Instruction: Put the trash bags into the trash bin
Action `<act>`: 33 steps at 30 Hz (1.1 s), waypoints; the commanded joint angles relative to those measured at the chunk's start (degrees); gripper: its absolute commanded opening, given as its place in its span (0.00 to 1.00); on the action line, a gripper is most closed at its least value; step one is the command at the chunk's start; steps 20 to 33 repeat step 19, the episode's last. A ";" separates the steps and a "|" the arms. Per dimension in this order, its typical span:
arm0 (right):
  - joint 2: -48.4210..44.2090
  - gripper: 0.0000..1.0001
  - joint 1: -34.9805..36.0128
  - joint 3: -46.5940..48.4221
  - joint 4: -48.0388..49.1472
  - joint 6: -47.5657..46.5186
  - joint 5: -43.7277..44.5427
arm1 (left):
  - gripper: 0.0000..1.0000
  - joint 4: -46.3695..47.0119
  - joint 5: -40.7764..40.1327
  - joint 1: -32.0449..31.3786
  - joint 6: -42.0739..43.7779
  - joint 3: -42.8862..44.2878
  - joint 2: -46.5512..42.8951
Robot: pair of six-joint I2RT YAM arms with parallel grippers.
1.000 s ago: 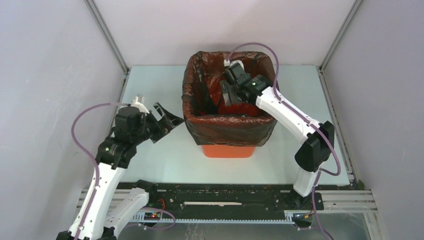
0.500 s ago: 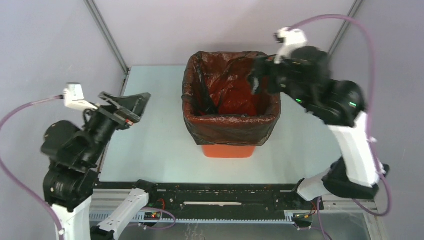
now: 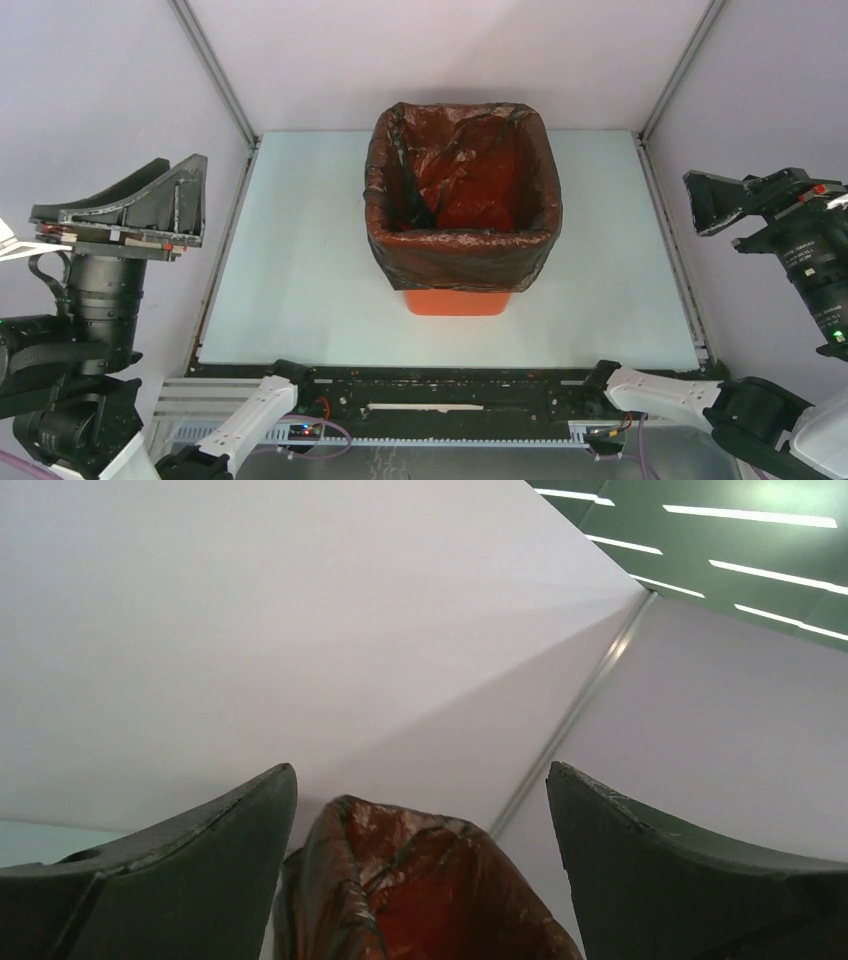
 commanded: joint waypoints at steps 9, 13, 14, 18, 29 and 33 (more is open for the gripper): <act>2.49 1.00 0.28 -0.95 1.43 0.61 0.63 | 1.00 -3.08 -8.32 0.24 2.67 2.36 1.12; 2.32 0.99 0.28 -1.95 2.75 1.23 0.80 | 1.00 -2.89 -8.92 0.24 2.25 0.38 -0.54; 2.36 1.00 0.28 -2.03 2.87 1.37 0.93 | 1.00 -2.92 -9.11 0.24 2.15 0.05 -0.82; 3.54 1.00 0.28 -1.39 1.48 1.73 1.54 | 1.00 -2.99 -9.04 0.24 1.71 -0.51 -1.25; 4.12 1.00 0.28 0.02 0.62 1.84 1.65 | 1.00 -3.10 -8.88 0.24 1.56 -0.52 -1.21; 4.12 1.00 0.28 0.02 0.62 1.84 1.65 | 1.00 -3.10 -8.88 0.24 1.56 -0.52 -1.21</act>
